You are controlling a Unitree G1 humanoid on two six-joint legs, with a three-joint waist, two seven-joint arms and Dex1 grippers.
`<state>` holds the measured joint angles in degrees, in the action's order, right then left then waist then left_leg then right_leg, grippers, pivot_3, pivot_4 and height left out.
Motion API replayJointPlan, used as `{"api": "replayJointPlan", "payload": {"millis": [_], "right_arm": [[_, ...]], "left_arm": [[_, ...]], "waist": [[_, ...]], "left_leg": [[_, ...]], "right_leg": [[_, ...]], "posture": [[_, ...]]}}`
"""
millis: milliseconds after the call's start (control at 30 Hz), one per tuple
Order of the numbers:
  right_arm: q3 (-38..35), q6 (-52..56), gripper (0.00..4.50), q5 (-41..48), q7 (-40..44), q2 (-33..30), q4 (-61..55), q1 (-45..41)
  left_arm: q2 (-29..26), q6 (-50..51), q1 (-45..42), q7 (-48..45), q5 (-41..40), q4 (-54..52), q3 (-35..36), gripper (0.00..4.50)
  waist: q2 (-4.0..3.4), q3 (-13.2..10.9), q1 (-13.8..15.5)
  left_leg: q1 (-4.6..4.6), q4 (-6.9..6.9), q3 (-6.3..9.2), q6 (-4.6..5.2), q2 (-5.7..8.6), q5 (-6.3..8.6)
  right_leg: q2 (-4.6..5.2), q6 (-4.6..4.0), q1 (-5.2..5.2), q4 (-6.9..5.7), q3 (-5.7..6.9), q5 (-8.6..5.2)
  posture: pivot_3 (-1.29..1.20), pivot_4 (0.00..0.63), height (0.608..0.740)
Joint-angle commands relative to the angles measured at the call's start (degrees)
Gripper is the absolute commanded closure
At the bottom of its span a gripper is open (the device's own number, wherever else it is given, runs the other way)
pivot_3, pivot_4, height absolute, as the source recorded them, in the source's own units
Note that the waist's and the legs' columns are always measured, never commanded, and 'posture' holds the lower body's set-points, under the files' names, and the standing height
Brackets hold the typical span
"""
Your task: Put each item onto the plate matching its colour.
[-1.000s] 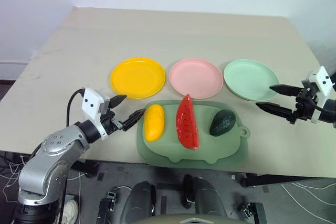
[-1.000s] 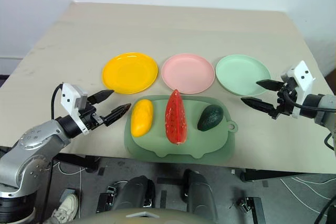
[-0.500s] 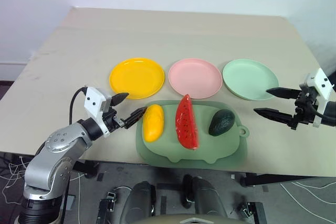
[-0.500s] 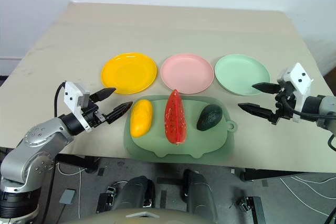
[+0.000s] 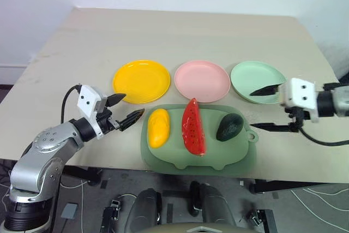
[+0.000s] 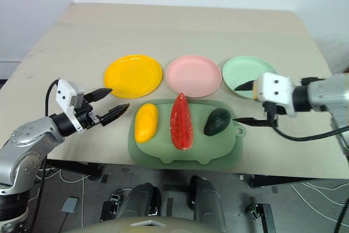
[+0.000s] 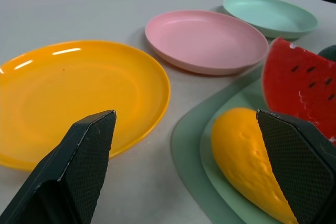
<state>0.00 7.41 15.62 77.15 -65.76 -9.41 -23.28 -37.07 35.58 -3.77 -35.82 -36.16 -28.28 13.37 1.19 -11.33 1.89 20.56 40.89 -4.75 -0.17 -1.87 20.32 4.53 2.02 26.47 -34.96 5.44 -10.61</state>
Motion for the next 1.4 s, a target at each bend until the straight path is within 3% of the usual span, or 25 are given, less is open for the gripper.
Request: {"api": "replayJointPlan", "payload": {"millis": [33, 167, 467, 900, 1000, 1067, 1400], "right_arm": [[4.98, -11.20, 0.00, -4.75, 4.42, 2.51, 5.14, -5.18], [10.21, -20.36, 0.00, -7.61, 9.27, 5.78, 10.18, -9.10], [16.64, -34.76, 0.00, -15.22, 8.54, 13.16, 20.71, -14.47], [19.23, -43.07, 0.00, -21.84, 4.47, 15.61, 29.52, -16.20], [18.93, -42.36, 0.59, -21.88, 3.87, 15.08, 29.53, -16.10], [18.52, -41.32, 1.21, -20.91, 4.22, 14.70, 28.64, -15.69], [12.79, -33.13, 1.24, -17.55, 0.66, 12.19, 28.11, -18.41]], "left_arm": [[-0.95, 1.09, 1.39, 0.96, -2.28, -4.25, 3.55, 0.01], [-1.15, 3.77, 3.74, 2.63, -6.29, -9.08, 6.68, 0.01], [-1.48, 7.15, 4.90, 6.87, -11.28, -14.23, 7.87, 0.01], [-3.65, 8.46, 2.34, 8.39, -14.80, -14.75, 6.35, 0.01], [-3.90, 8.83, 1.78, 8.58, -15.22, -14.70, 5.71, 0.00], [-4.02, 8.94, 1.24, 8.63, -15.49, -14.34, 5.44, 0.00], [-4.32, 8.70, -0.07, 8.03, -15.50, -13.19, 4.69, 0.00]], "waist": [[0.01, 0.00, 0.03], [0.00, -0.01, 0.01], [0.00, -0.01, 0.07], [0.00, 0.00, -0.04], [0.00, 0.00, -0.24], [0.00, 0.00, -0.31], [-0.03, -0.02, -0.36]], "left_leg": [[0.00, 0.00, 0.00, 0.00, 0.01, 0.00], [0.00, 0.01, -0.01, -0.01, 0.00, 0.00], [-0.09, 0.06, 0.00, -0.03, 0.03, -0.02], [-0.14, 0.08, 0.01, -0.08, 0.03, -0.05], [-0.15, 0.08, 0.01, -0.08, 0.03, -0.05], [-0.15, 0.08, 0.02, -0.10, 0.03, -0.06], [-0.10, 0.09, 0.02, -0.15, 0.04, -0.09]], "right_leg": [[0.00, 0.00, 0.00, 0.00, 0.00, 0.00], [0.01, -0.04, -0.01, 0.00, 0.00, 0.03], [0.01, -0.19, -0.10, -0.06, 0.01, 0.13], [0.01, -0.21, -0.15, -0.08, 0.01, 0.14], [0.01, -0.21, -0.18, -0.08, 0.01, 0.15], [0.01, -0.21, -0.17, -0.09, 0.01, 0.15], [0.02, -0.21, -0.14, -0.08, 0.01, 0.15]], "posture": [[0.00, 0.150, 0.740], [0.00, 0.150, 0.740], [0.00, 0.150, 0.740], [0.00, 0.150, 0.740], [0.00, 0.150, 0.740], [0.00, 0.150, 0.740], [0.00, 0.150, 0.740]]}}
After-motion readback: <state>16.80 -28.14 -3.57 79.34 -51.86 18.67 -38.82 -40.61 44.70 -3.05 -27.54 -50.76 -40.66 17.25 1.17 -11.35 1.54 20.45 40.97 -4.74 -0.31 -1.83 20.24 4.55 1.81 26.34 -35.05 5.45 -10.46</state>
